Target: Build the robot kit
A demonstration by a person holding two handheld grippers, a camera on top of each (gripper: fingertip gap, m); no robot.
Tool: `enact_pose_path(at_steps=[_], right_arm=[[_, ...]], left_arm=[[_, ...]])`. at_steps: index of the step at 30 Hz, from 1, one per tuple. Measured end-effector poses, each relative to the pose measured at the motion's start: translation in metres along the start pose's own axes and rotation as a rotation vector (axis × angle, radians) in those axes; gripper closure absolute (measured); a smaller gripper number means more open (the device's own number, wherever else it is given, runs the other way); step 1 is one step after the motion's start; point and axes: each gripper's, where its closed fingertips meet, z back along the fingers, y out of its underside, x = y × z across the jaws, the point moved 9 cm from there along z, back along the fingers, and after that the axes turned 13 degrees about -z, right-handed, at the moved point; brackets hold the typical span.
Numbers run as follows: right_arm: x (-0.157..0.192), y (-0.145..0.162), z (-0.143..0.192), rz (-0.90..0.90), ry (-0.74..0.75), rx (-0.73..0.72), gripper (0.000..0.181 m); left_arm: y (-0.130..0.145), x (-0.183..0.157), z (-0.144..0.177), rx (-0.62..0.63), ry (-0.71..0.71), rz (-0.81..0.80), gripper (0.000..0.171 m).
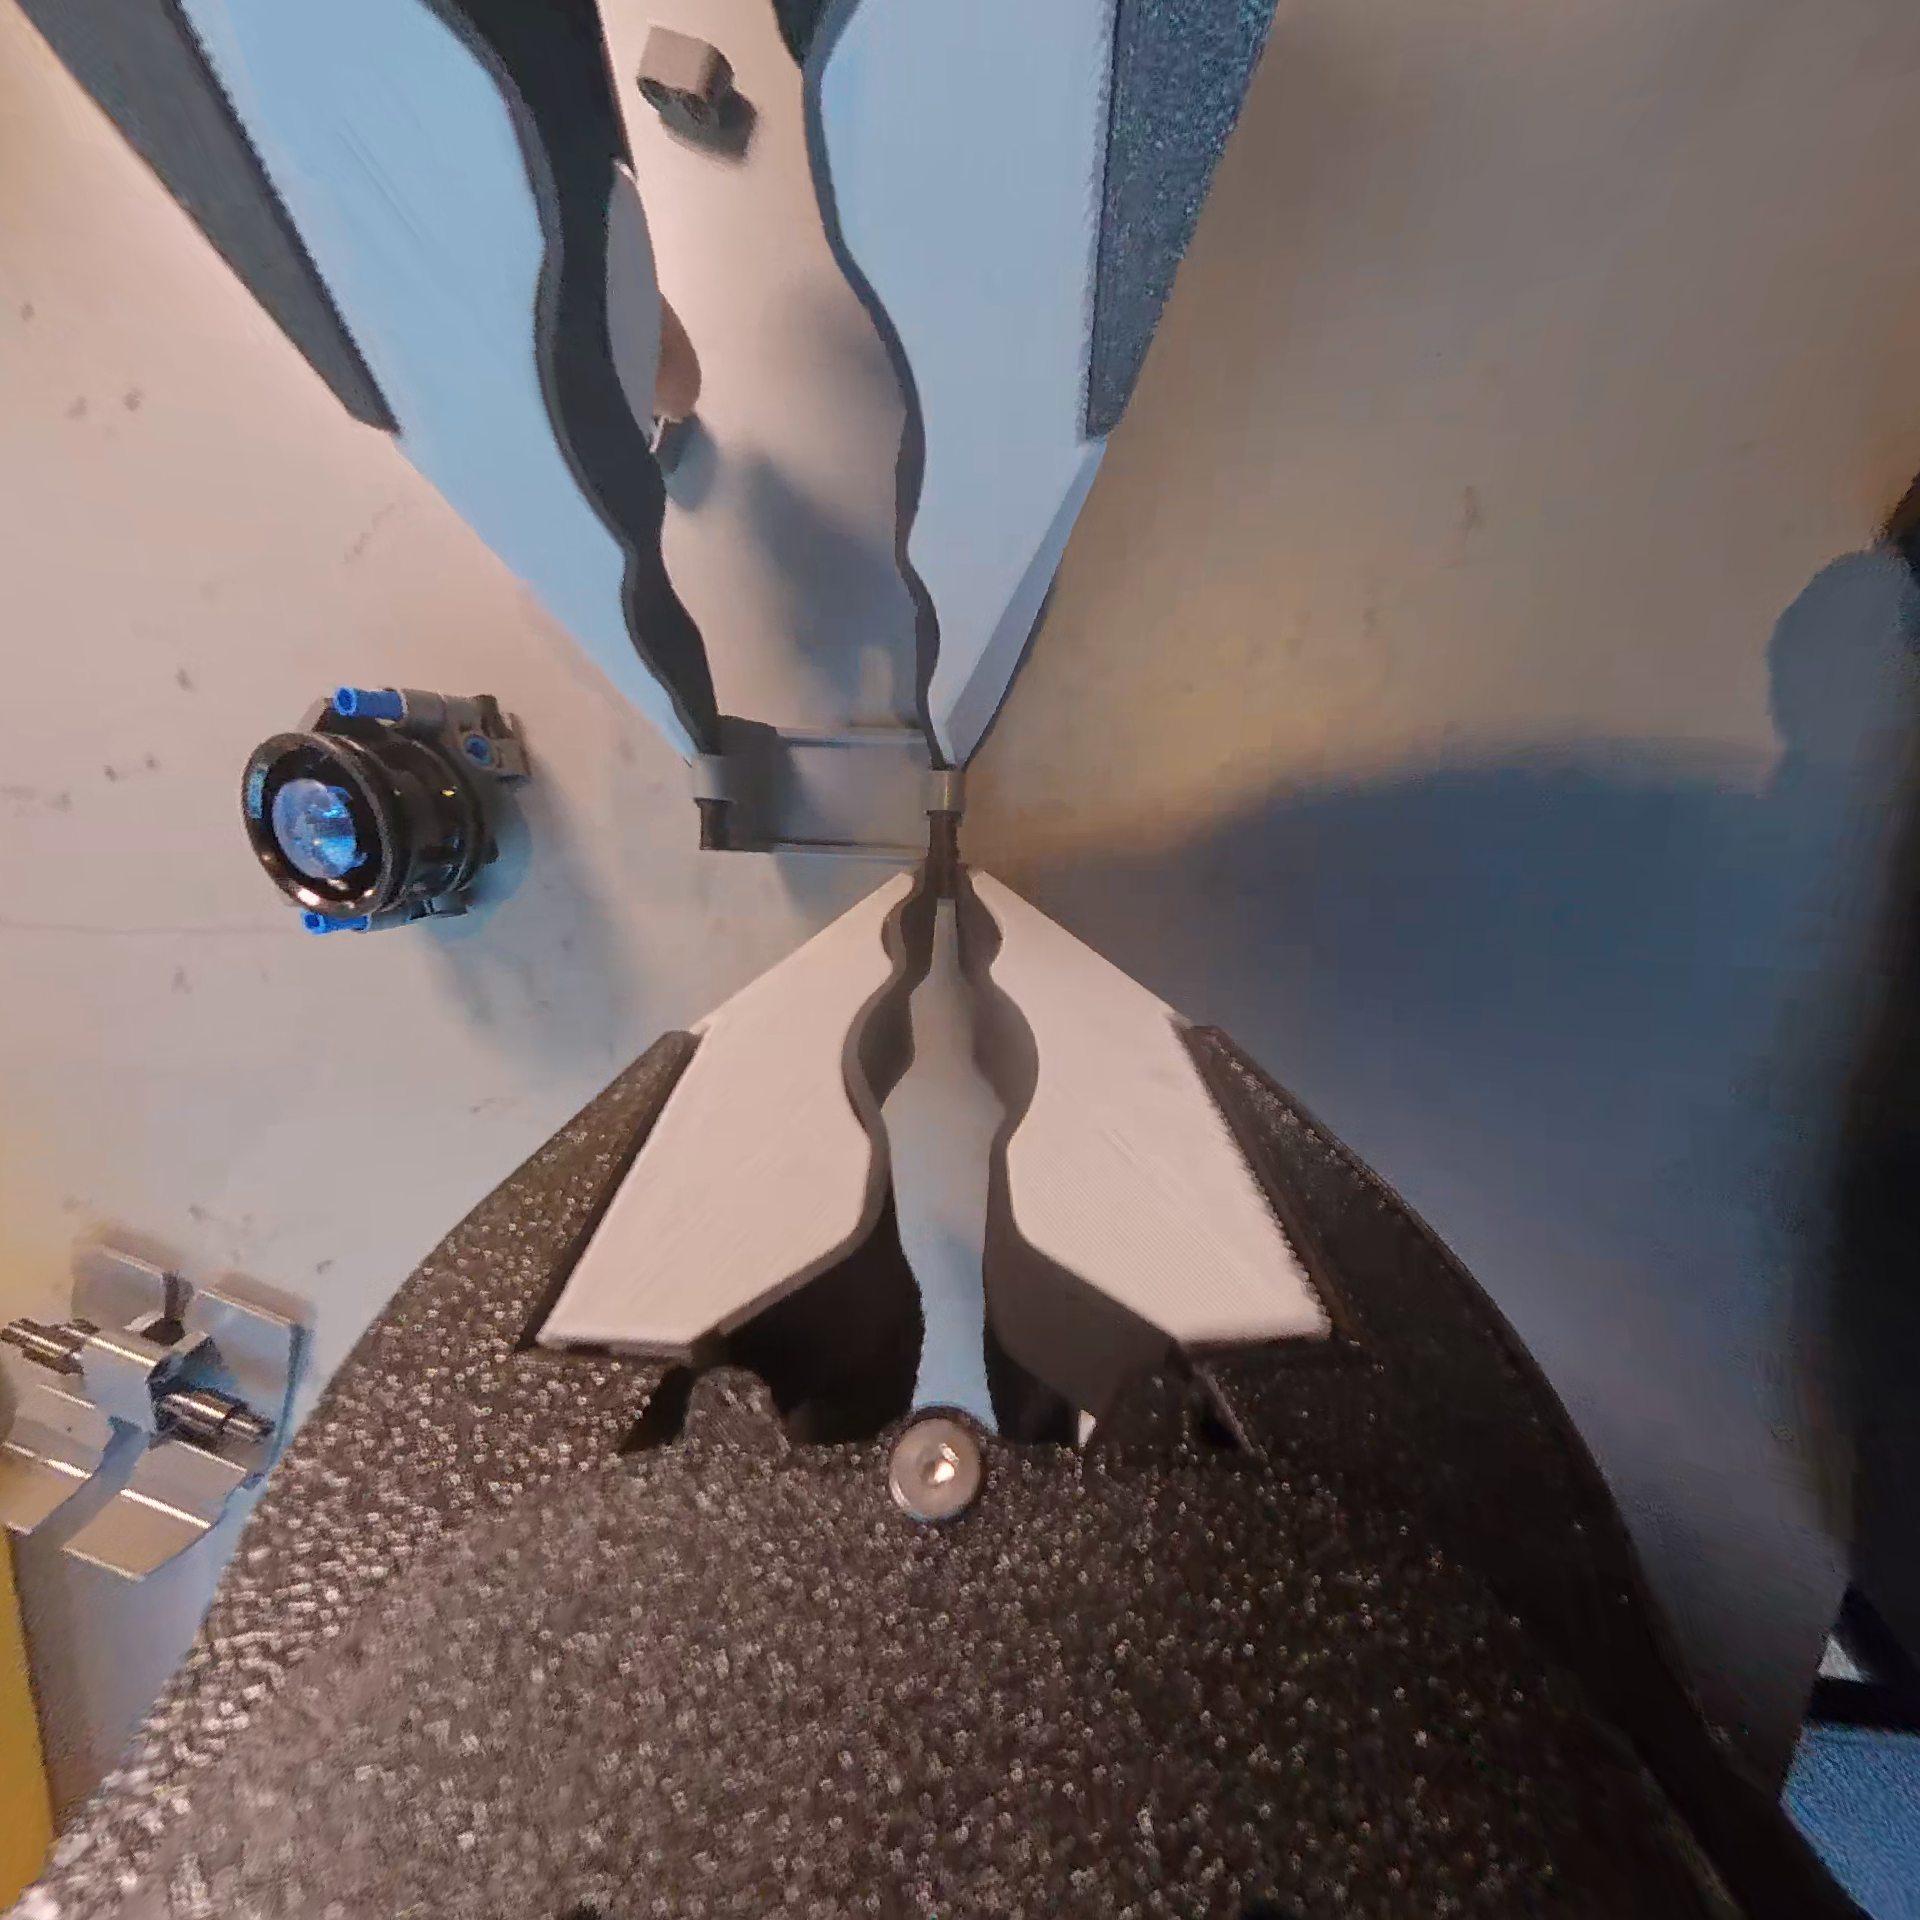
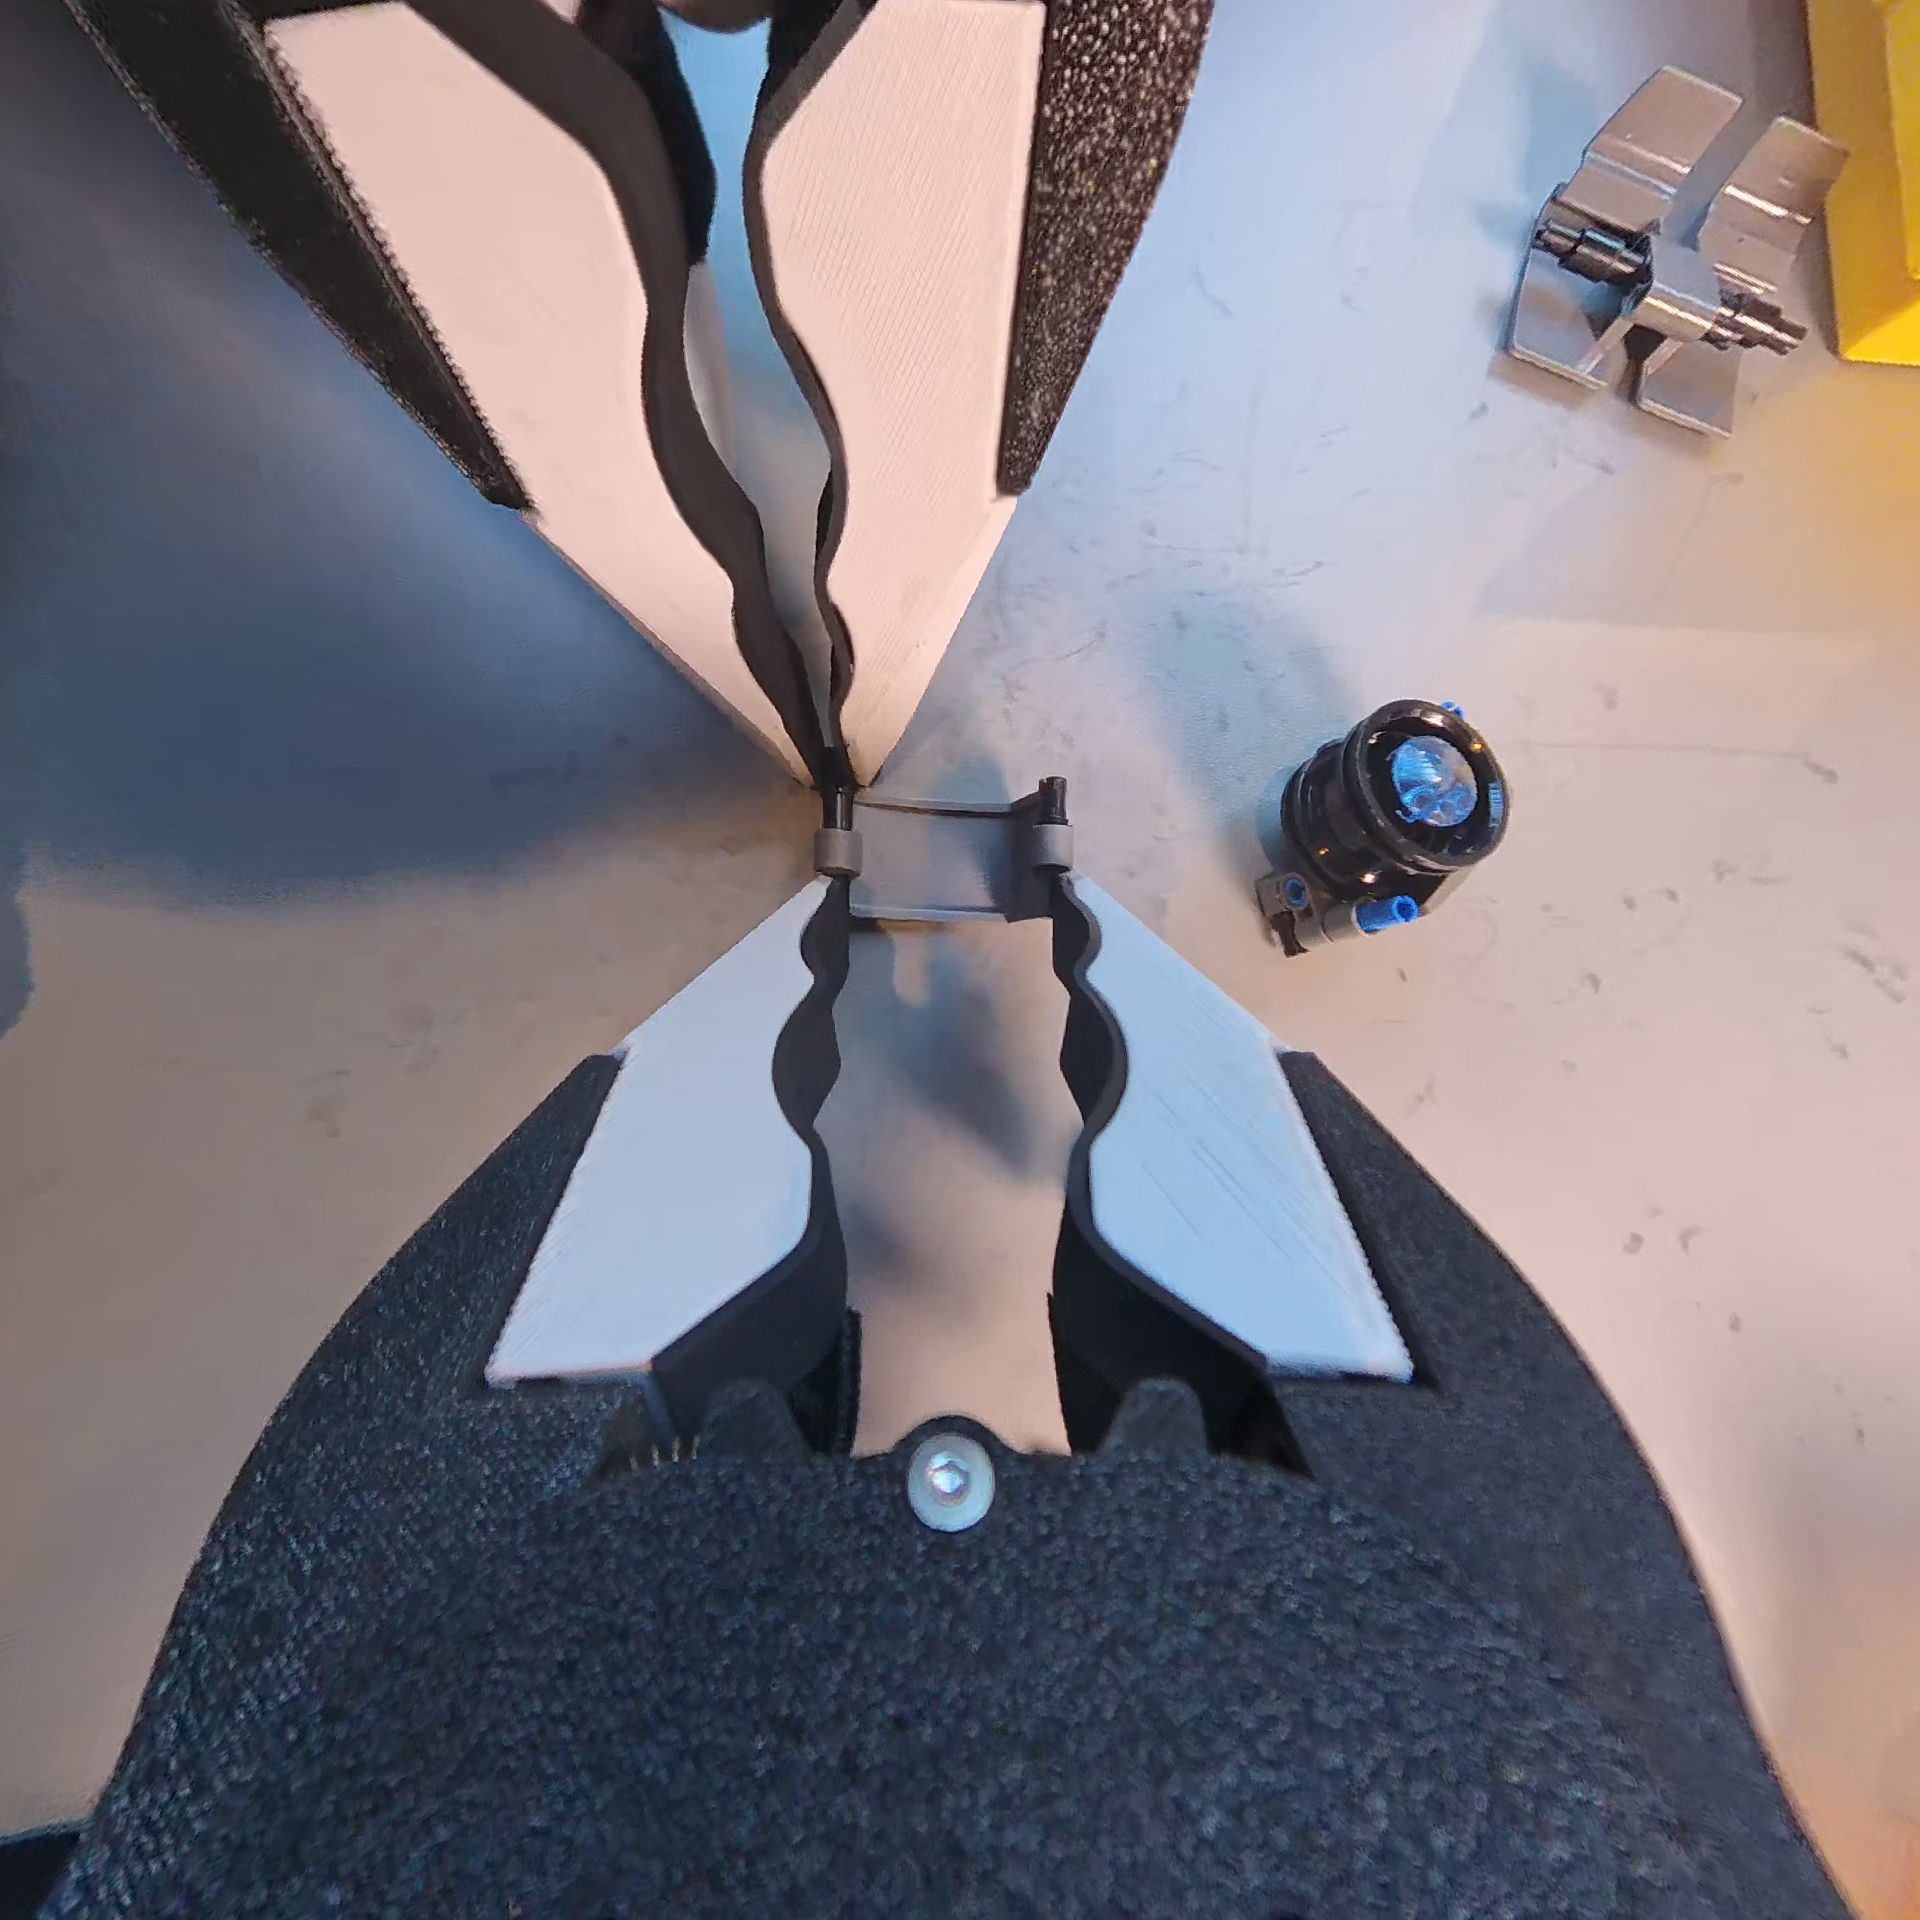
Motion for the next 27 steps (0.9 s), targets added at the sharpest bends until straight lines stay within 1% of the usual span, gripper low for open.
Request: enact_pose_path(at_steps=[3,8,11,14,18,20,22,25,27], right_arm=[[-0.003,0.0,0.001,-0.052,-0.011,0.006,0.142],[-0.004,0.0,0.0,-0.101,-0.026,-0.006,0.143],[-0.002,-0.003,-0.001,-0.072,-0.019,0.008,0.143],[0.001,-0.004,-0.003,-0.046,-0.012,-0.002,0.143],[0.009,-0.003,-0.002,0.032,0.049,-0.02,0.141],[0.012,-0.001,0.001,0.061,0.068,-0.051,0.135],[0.014,0.002,0.006,0.08,0.072,-0.072,0.134],[0.016,0.006,0.016,0.09,0.076,-0.092,0.137],[0.022,0.008,0.019,0.103,0.025,-0.104,0.147]], left_arm=[[-0.001,0.006,0.001,0.001,0.045,0.036,0.169],[0.005,0.013,0.003,-0.069,0.134,0.122,0.169],[0.006,0.015,0.004,-0.079,0.189,0.151,0.17],[0.01,0.02,0.005,-0.086,0.283,0.211,0.169],[0.015,0.022,0.002,-0.121,0.381,0.299,0.169],[0.017,0.022,0.001,-0.136,0.387,0.323,0.169],[0.018,0.021,0.001,-0.151,0.381,0.332,0.169],[0.019,0.02,0.001,-0.15,0.365,0.321,0.17],[0.019,0.018,0.002,-0.146,0.358,0.31,0.17]])
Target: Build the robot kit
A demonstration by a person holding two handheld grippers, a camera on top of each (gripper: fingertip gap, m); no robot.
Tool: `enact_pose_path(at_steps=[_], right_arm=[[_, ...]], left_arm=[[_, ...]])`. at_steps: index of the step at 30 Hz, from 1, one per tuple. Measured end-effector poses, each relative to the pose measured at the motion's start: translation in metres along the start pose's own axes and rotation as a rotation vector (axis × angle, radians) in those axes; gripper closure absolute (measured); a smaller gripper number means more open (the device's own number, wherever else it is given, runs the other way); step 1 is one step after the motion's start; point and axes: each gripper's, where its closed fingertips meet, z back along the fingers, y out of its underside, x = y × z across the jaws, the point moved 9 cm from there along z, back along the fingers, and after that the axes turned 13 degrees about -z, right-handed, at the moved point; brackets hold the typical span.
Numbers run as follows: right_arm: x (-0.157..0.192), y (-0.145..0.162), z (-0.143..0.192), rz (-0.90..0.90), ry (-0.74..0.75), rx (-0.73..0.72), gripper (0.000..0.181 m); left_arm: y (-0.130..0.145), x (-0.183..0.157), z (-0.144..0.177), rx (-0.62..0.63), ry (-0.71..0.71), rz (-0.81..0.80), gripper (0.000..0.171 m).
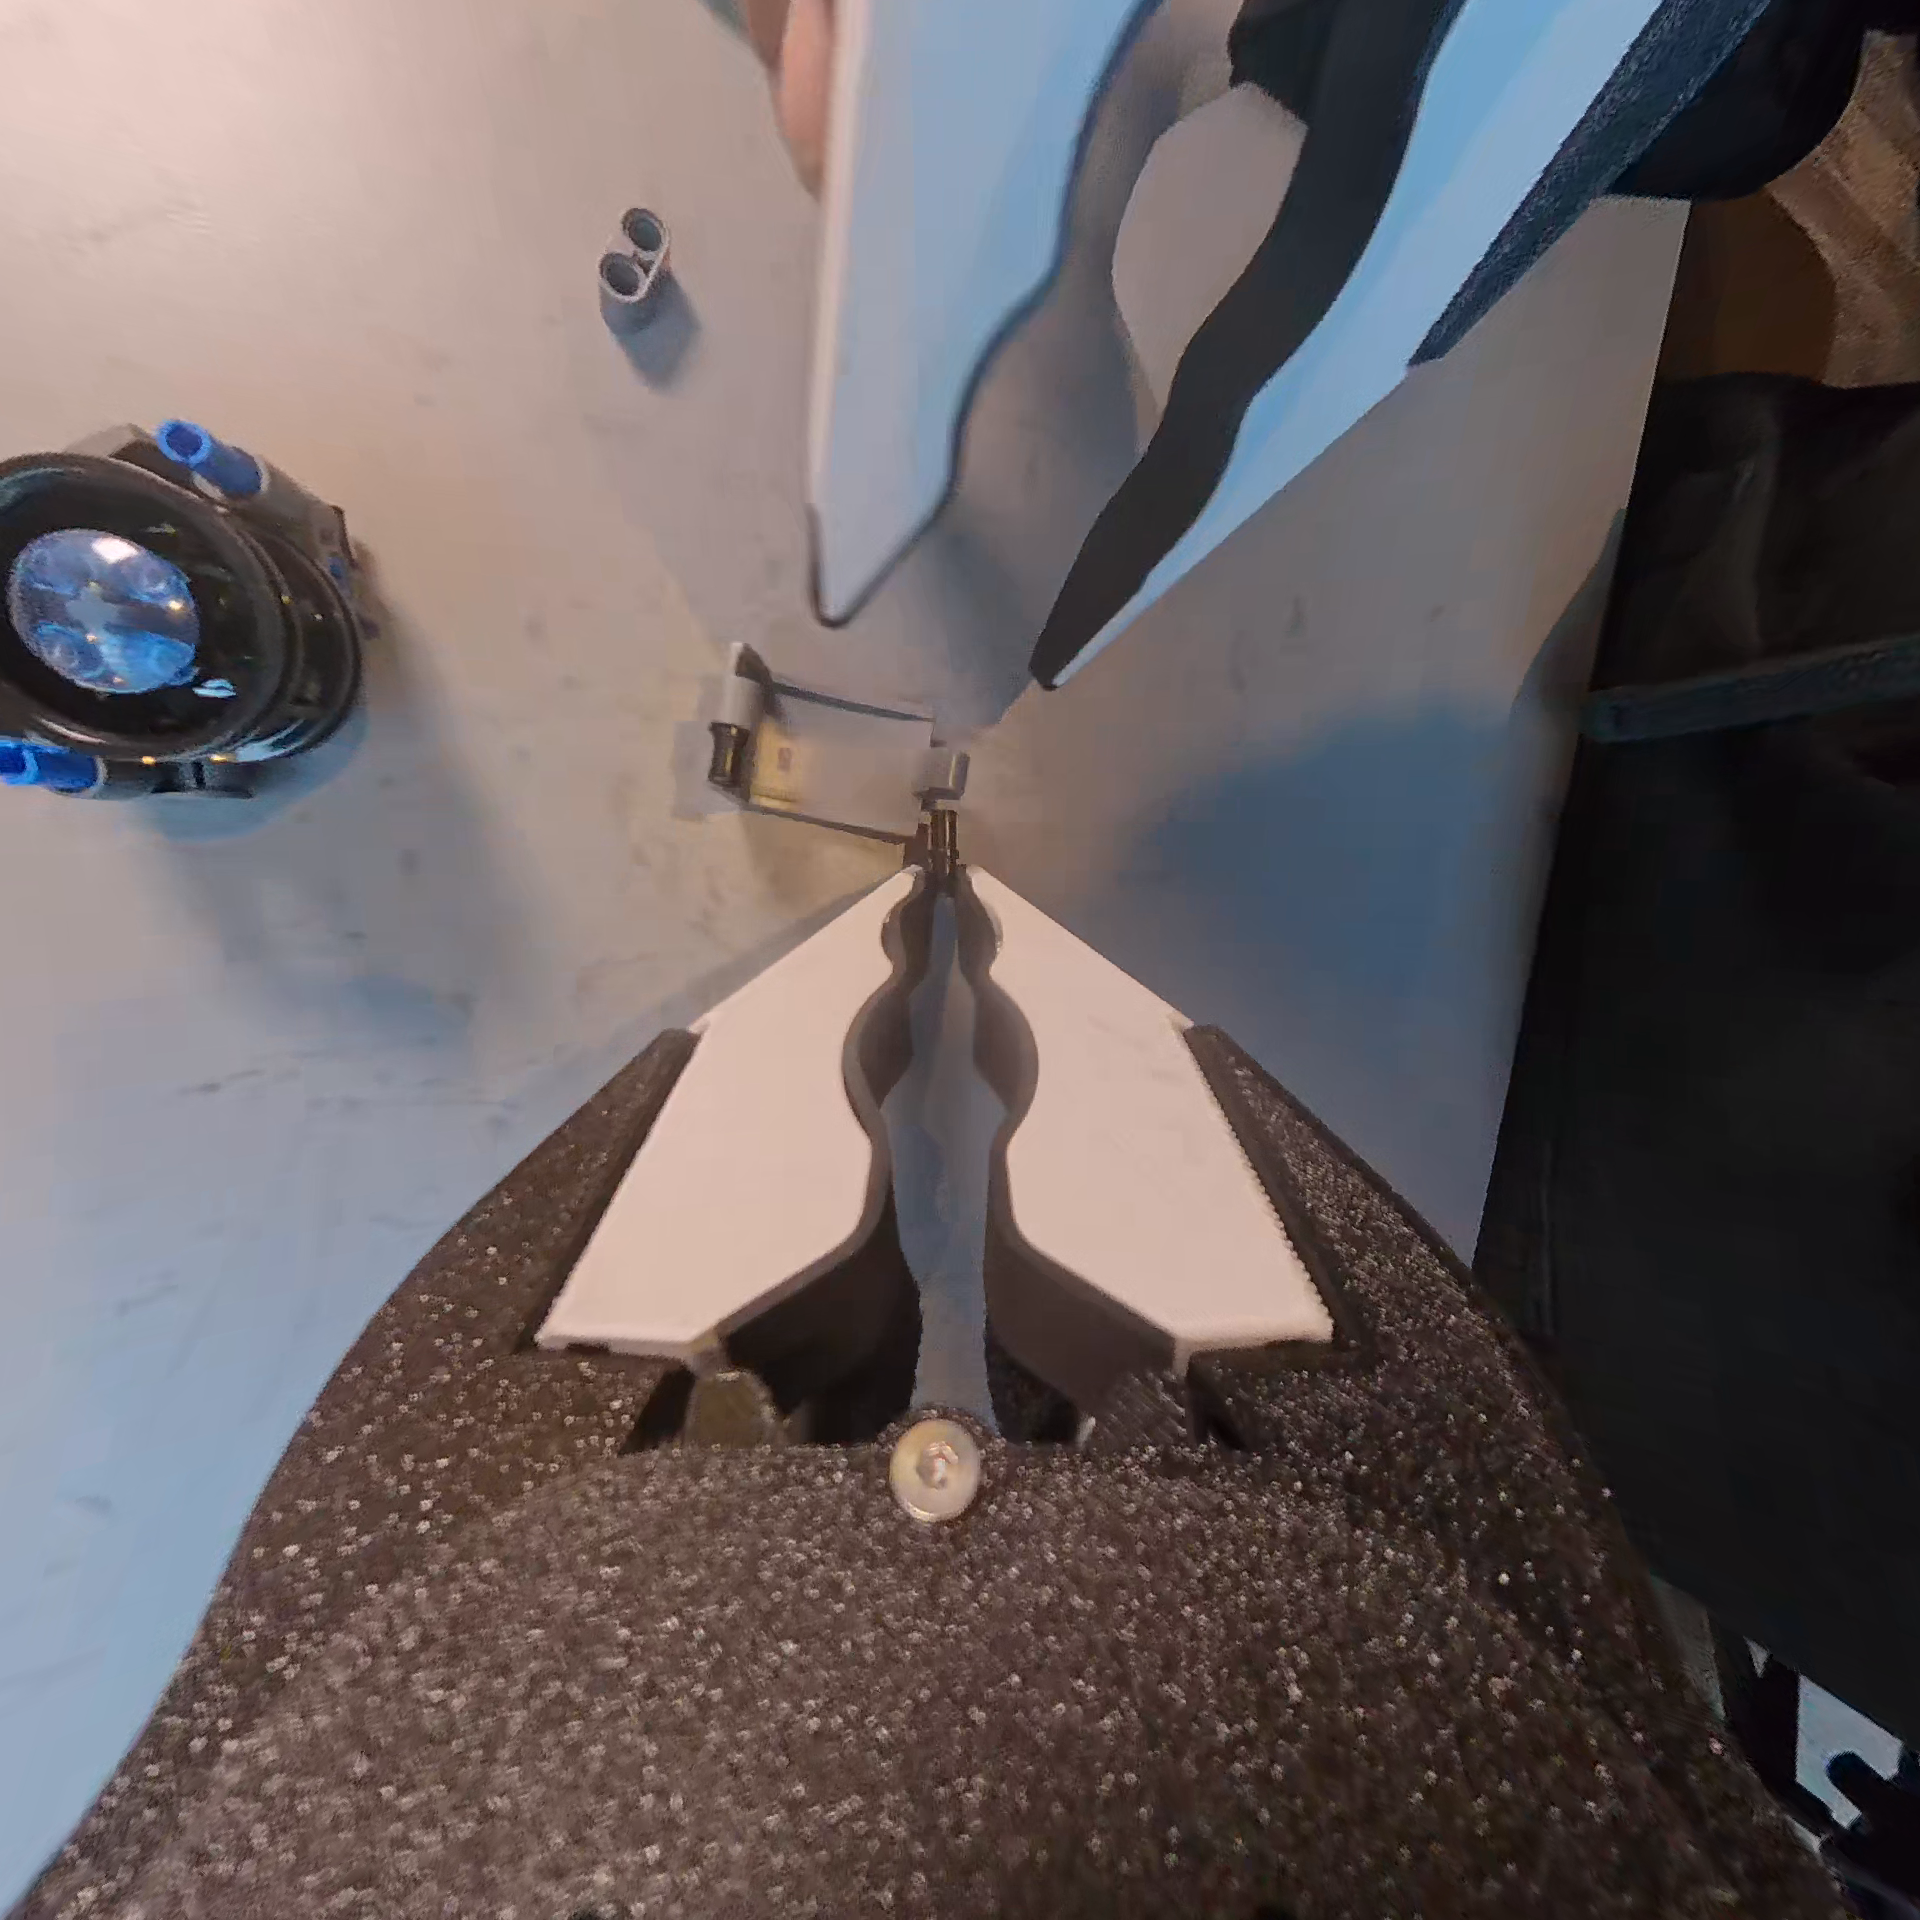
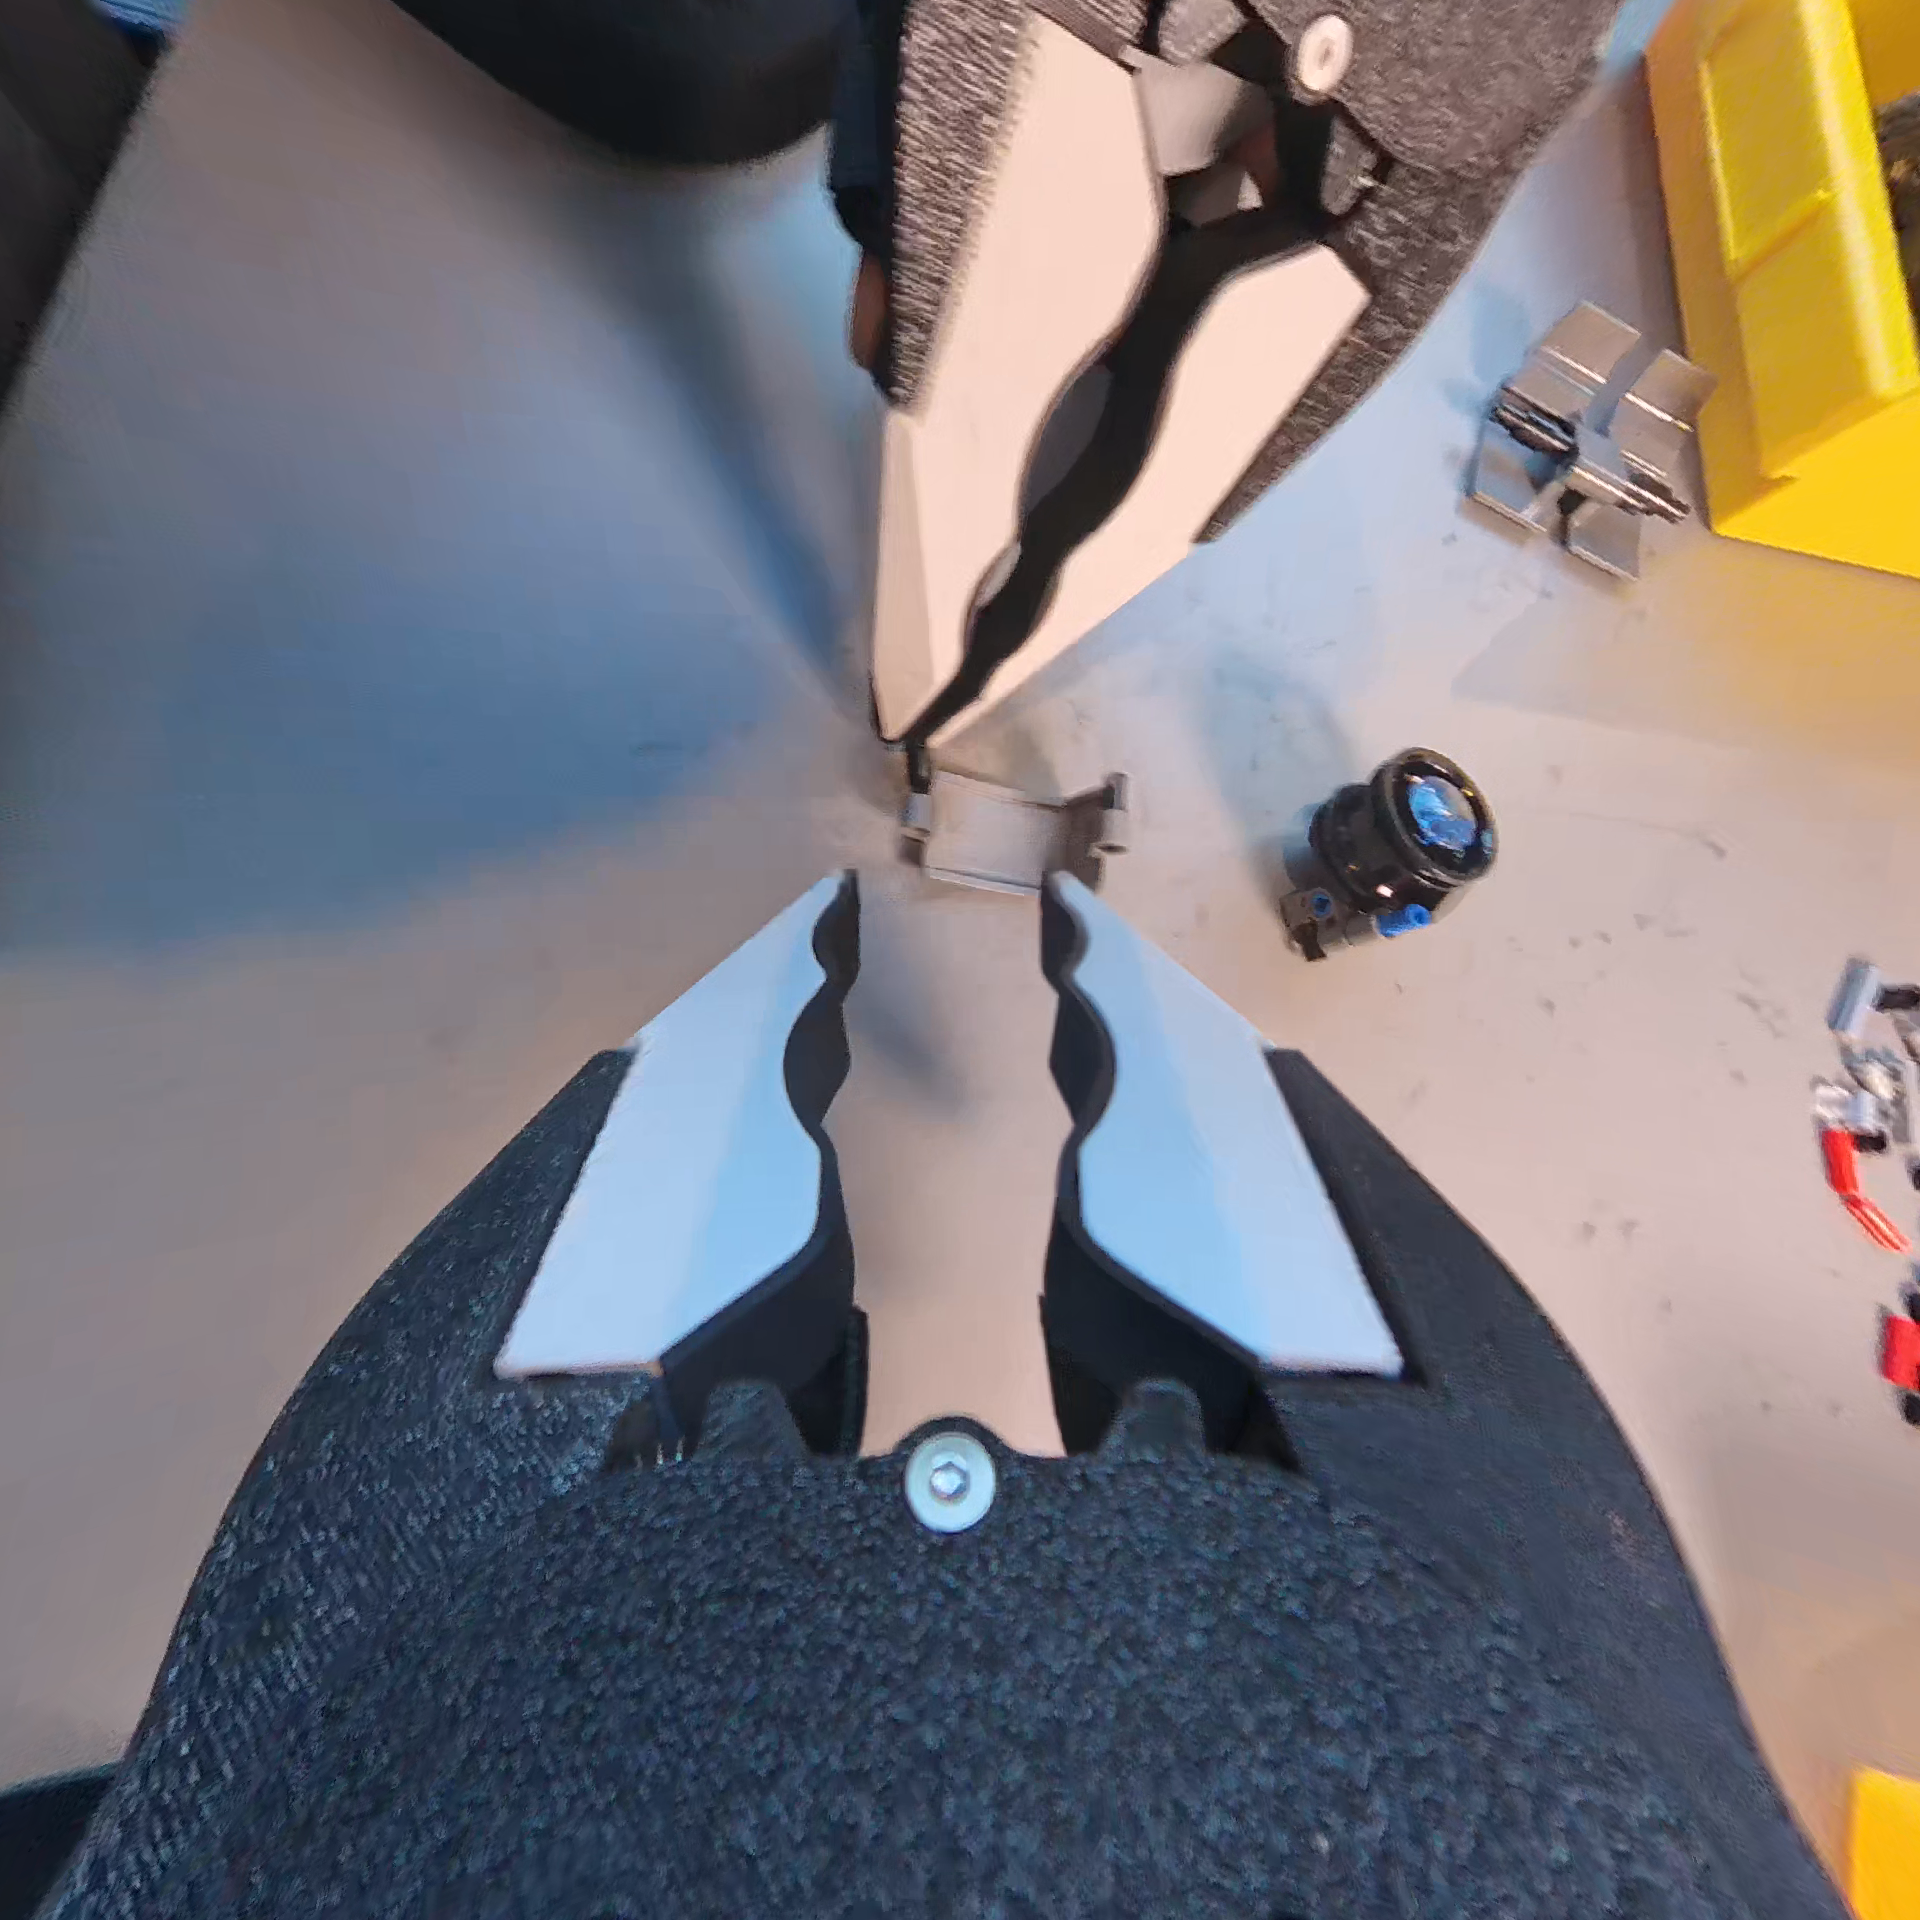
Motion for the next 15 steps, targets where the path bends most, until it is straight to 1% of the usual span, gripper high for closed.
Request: enact_pose_path(at_steps=[2,6,9,15], right_arm=[[0.004,0.0,-0.004,0.001,-0.007,-0.019,0.154],[0.005,0.002,-0.018,0.01,-0.008,0.01,0.16],[0.006,0.002,-0.023,0.012,-0.017,0.0,0.173],[0.004,0.001,-0.024,0.006,-0.026,-0.007,0.174]], left_arm=[[0.0,0.0,0.0,0.015,-0.014,-0.017,0.17],[-0.003,0.0,-0.002,0.03,-0.012,-0.037,0.169],[-0.005,0.0,-0.003,0.045,-0.017,-0.053,0.169],[-0.01,-0.001,-0.003,0.123,-0.037,-0.101,0.169]])
